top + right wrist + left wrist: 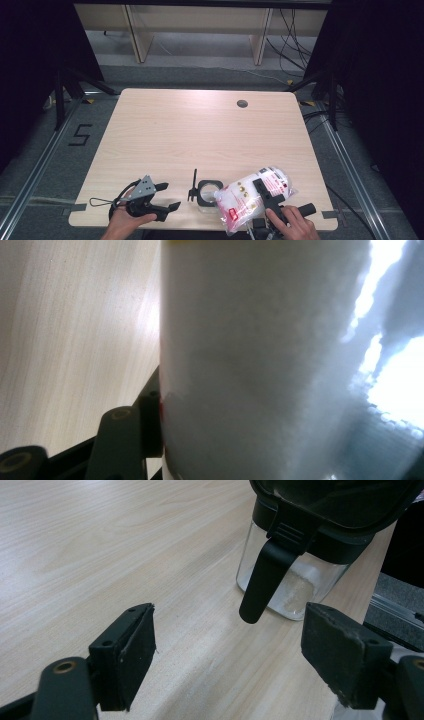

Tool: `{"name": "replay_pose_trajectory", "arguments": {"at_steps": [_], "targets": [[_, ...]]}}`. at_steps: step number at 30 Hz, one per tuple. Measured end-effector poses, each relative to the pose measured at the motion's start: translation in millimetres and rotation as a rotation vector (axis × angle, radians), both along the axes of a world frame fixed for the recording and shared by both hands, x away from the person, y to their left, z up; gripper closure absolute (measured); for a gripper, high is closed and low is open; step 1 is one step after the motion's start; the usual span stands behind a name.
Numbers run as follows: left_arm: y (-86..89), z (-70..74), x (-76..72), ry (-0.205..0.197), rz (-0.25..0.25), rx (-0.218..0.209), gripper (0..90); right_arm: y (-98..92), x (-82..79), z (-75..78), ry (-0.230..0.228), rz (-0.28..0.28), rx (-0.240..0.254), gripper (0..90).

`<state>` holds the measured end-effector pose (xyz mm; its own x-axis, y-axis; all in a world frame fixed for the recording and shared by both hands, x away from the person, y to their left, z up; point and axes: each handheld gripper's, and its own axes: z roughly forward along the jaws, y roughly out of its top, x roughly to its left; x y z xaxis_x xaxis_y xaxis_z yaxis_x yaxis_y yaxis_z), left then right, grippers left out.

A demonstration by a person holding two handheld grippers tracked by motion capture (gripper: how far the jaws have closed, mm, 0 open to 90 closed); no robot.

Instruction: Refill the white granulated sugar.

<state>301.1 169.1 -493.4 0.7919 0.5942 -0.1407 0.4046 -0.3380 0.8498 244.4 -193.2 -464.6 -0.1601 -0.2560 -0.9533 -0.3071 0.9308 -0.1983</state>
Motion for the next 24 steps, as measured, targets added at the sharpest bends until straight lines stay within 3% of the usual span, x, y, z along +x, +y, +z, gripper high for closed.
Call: {"name": "replay_pose_trajectory", "arguments": {"at_steps": [4, 6, 16, 17, 24], "targets": [[0.0, 0.2, 0.1, -0.002, 0.002, -0.002, 21.4, 0.0, -1.0, -1.9, 0.011, -0.015, 0.014, 43.9], [0.0, 0.1, -0.2, 0.001, 0.001, 0.000, 21.5, 1.4, -0.5, 1.2, 0.002, 0.003, -0.021, 43.9], [1.1, 0.8, 1.2, -0.018, -0.014, 0.013, 21.5, 0.7, -1.9, 0.9, -0.007, -0.003, -0.008, 44.0], [0.9, 0.7, 1.2, -0.017, -0.011, 0.009, 21.5, -0.2, -3.4, -0.9, -0.001, -0.026, 0.017, 44.0], [-0.1, 0.2, 0.0, -0.001, 0.002, -0.001, 21.5, 0.0, -3.0, -0.7, -0.004, -0.022, 0.006, 44.0]]}}
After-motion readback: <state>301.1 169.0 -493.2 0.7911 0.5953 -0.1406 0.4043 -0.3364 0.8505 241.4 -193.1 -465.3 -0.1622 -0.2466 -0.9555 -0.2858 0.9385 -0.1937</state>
